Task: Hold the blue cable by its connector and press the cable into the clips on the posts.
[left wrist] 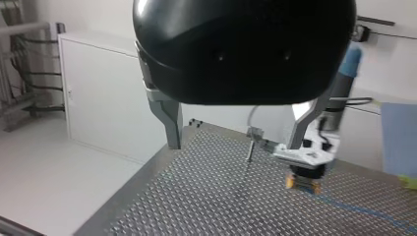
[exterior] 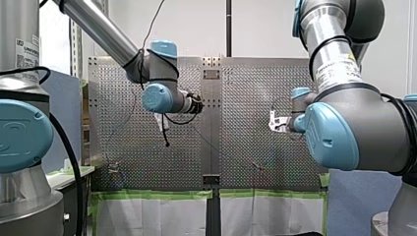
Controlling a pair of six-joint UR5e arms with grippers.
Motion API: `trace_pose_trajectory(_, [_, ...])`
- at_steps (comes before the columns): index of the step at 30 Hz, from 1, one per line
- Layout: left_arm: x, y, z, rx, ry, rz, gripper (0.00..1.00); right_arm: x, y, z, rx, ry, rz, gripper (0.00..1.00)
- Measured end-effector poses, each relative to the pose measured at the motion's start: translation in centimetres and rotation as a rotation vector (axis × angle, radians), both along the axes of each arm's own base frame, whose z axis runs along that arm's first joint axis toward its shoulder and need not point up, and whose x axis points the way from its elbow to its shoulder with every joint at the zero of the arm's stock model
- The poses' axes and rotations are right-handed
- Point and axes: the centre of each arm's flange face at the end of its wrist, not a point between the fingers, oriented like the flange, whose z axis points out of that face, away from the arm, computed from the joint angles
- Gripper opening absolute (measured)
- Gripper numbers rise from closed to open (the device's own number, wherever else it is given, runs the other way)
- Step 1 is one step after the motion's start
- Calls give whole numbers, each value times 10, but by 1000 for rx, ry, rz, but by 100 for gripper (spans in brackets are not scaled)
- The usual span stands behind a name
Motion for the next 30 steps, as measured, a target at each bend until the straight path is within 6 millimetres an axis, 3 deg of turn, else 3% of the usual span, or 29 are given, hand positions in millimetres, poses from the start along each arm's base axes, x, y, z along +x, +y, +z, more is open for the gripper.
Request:
trace_pose_trajectory(8, [-15, 19, -25, 37, 49, 10, 100, 3, 12, 30, -37, 11, 2, 0])
trace_pose_trajectory(21, [-41, 52, -66, 162, 134, 20, 100, 9, 28, 98, -143, -1, 16, 0])
trace_pose_trajectory(30, [-43, 57, -79, 181, 154, 26, 100, 13, 38, 141, -208, -20, 46, 0])
